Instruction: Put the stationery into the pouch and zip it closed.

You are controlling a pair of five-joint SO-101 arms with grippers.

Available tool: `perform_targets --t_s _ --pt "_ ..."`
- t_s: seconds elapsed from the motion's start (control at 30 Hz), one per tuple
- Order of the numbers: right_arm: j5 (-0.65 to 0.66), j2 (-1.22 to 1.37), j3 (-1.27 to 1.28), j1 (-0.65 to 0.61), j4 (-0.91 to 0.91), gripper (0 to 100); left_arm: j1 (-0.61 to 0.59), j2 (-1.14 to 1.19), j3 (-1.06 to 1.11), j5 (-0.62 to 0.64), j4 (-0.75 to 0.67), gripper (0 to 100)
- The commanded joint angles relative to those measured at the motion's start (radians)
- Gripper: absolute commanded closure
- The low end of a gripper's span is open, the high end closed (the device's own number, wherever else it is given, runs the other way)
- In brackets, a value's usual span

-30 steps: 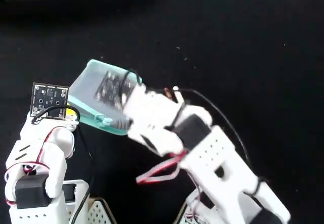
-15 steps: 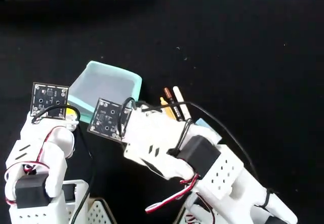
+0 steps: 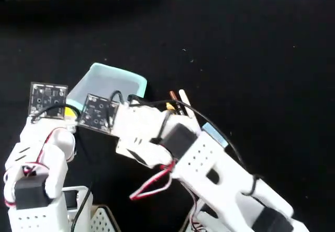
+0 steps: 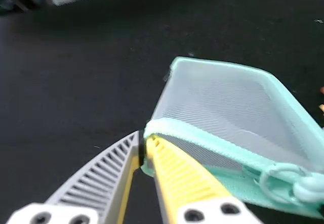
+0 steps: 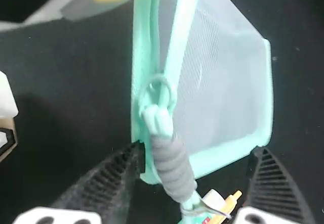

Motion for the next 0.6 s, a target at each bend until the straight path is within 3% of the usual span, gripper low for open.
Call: perform_targets --t_s 0.0,0.17,0.57 --pt "0.041 0.061 -0.081 -0.012 0.043 72.4 0.002 -0.012 -0.010 -0.008 -0.028 97" --pt "0.055 0.042 -0.107 -0.011 0.058 99.3 0.001 -0.012 -0.010 -0.008 -0.028 97" --pt "0.008 -0.265 -0.099 0.015 0.166 98.7 0.002 -0.012 0.001 -0.008 -0.028 97"
